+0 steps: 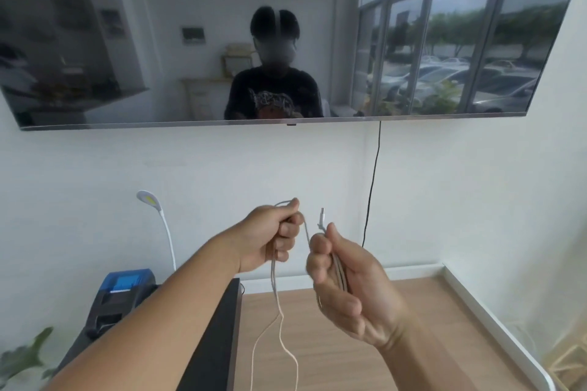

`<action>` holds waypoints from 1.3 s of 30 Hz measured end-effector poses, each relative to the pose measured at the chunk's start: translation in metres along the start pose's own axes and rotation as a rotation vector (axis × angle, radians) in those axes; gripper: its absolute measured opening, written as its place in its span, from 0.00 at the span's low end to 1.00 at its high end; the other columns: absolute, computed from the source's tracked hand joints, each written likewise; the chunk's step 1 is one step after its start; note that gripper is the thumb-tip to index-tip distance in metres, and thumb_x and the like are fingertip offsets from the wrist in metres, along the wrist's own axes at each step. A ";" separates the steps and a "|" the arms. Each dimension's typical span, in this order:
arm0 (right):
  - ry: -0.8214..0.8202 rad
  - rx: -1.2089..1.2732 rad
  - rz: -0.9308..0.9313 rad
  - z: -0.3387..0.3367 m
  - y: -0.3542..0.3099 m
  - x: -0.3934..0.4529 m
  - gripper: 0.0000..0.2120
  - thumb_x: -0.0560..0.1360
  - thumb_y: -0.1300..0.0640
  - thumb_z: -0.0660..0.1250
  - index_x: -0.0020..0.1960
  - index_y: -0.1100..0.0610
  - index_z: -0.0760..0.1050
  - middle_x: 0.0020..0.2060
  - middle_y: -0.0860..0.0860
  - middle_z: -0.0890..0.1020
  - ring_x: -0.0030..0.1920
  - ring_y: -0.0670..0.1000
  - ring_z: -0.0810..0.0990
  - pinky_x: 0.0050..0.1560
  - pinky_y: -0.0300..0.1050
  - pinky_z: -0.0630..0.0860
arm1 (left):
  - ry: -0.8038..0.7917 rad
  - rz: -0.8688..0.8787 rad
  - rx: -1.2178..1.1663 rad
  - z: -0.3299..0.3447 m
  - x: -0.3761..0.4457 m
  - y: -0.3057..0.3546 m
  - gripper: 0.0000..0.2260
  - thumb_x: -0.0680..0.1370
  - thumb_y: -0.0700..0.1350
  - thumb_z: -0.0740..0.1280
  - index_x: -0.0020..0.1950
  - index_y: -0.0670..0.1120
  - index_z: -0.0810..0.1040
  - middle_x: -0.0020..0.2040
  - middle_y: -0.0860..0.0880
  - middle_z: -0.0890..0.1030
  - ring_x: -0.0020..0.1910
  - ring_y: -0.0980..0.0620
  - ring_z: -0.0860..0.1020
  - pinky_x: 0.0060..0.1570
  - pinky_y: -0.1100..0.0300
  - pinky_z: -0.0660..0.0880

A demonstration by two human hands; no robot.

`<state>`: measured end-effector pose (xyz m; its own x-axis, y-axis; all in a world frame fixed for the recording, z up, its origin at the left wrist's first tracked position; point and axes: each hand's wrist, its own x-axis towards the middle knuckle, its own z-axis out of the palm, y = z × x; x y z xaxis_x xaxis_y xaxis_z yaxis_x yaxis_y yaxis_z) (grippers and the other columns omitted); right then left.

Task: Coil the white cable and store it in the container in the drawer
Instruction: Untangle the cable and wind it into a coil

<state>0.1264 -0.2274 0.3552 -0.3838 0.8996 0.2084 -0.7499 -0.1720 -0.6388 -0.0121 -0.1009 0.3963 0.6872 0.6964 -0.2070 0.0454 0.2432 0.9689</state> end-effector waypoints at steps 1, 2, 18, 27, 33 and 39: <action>0.032 -0.077 -0.015 -0.003 0.003 -0.001 0.21 0.84 0.44 0.55 0.50 0.58 0.79 0.42 0.57 0.87 0.20 0.48 0.79 0.16 0.38 0.74 | 0.019 0.007 0.057 0.004 0.001 0.010 0.17 0.84 0.56 0.59 0.39 0.49 0.73 0.26 0.55 0.64 0.23 0.55 0.60 0.23 0.62 0.60; 0.056 -0.149 -0.028 -0.005 0.004 -0.002 0.23 0.84 0.43 0.55 0.53 0.59 0.82 0.46 0.58 0.87 0.22 0.49 0.80 0.18 0.39 0.76 | 0.041 0.017 0.109 0.008 0.002 0.019 0.17 0.84 0.56 0.59 0.41 0.48 0.73 0.26 0.55 0.64 0.23 0.55 0.59 0.23 0.63 0.60; 0.532 -0.191 -0.380 -0.014 -0.022 0.024 0.24 0.86 0.44 0.54 0.50 0.56 0.85 0.47 0.53 0.85 0.45 0.50 0.83 0.46 0.44 0.80 | 0.390 0.566 0.669 0.069 -0.033 -0.042 0.18 0.83 0.57 0.59 0.38 0.52 0.79 0.23 0.57 0.73 0.22 0.60 0.69 0.26 0.67 0.63; 0.499 -0.251 -0.357 -0.013 -0.010 0.038 0.23 0.86 0.43 0.52 0.63 0.55 0.81 0.58 0.49 0.87 0.53 0.47 0.86 0.61 0.69 0.76 | 0.399 0.600 0.634 0.062 -0.039 -0.049 0.20 0.84 0.55 0.58 0.33 0.53 0.73 0.25 0.56 0.75 0.26 0.60 0.72 0.31 0.69 0.68; 0.496 -0.056 -0.458 -0.004 -0.026 0.046 0.24 0.87 0.47 0.54 0.56 0.58 0.87 0.56 0.50 0.88 0.50 0.49 0.87 0.48 0.46 0.84 | 0.281 0.519 0.504 0.055 -0.048 -0.082 0.20 0.80 0.62 0.57 0.36 0.51 0.75 0.25 0.54 0.71 0.26 0.56 0.67 0.29 0.66 0.65; 0.196 0.436 -0.318 0.019 -0.054 0.028 0.13 0.87 0.54 0.58 0.48 0.58 0.75 0.27 0.48 0.73 0.24 0.44 0.66 0.27 0.37 0.78 | 0.134 0.075 -0.004 0.034 -0.044 -0.116 0.20 0.76 0.60 0.63 0.30 0.49 0.73 0.23 0.51 0.64 0.20 0.54 0.63 0.18 0.66 0.60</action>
<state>0.1465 -0.2004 0.4097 -0.0272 0.9846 0.1724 -0.9810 0.0069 -0.1939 -0.0236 -0.1827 0.2978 0.5855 0.7966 -0.1508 -0.0054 0.1898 0.9818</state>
